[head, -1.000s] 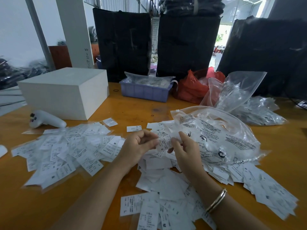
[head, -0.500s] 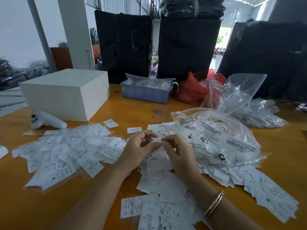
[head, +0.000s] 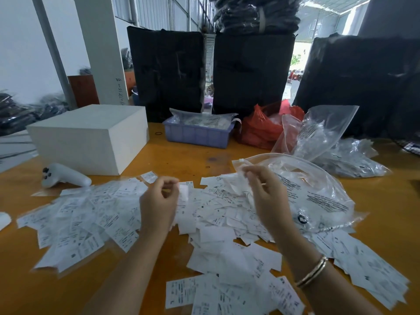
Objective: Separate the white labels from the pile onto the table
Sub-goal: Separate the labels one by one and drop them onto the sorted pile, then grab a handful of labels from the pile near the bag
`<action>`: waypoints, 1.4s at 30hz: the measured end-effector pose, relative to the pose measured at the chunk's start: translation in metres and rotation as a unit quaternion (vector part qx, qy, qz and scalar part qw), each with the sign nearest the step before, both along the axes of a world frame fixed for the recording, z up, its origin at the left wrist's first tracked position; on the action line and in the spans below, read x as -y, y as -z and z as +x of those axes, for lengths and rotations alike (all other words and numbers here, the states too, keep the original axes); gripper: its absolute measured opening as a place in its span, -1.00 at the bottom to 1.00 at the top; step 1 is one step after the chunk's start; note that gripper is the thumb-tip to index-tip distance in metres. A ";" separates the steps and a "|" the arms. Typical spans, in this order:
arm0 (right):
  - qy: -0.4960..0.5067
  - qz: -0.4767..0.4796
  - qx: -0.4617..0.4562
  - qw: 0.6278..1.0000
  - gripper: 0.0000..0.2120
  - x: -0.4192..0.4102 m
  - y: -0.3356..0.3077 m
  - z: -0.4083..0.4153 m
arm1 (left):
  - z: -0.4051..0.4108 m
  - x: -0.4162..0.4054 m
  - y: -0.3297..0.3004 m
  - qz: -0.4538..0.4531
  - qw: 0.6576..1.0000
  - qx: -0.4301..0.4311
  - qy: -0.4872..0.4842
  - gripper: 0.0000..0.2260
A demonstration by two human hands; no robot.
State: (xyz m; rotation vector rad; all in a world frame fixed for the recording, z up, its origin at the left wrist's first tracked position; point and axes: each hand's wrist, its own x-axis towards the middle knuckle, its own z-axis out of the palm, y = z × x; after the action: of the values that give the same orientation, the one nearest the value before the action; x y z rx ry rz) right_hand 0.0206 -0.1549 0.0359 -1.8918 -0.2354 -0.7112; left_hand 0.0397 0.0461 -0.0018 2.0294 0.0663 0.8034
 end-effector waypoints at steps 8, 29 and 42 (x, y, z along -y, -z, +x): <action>0.219 -0.252 -0.179 0.925 -0.73 0.075 -0.001 0.044 | 0.005 -0.025 0.012 0.164 0.963 -0.072 -0.199 -0.81; 0.263 -0.244 -0.236 0.903 -0.69 0.086 0.021 0.047 | 0.002 0.011 0.022 0.261 0.941 0.018 0.213 -0.84; 0.240 -0.257 -0.308 0.884 -0.67 0.086 0.018 0.054 | 0.003 0.014 0.024 0.239 0.944 -0.010 0.227 -0.85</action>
State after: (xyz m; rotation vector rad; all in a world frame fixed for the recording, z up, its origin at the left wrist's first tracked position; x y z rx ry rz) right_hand 0.0746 -0.2409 0.0184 -2.6265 0.5219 -0.3314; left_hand 0.0429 0.0318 -0.0256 2.3700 -0.6206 0.5325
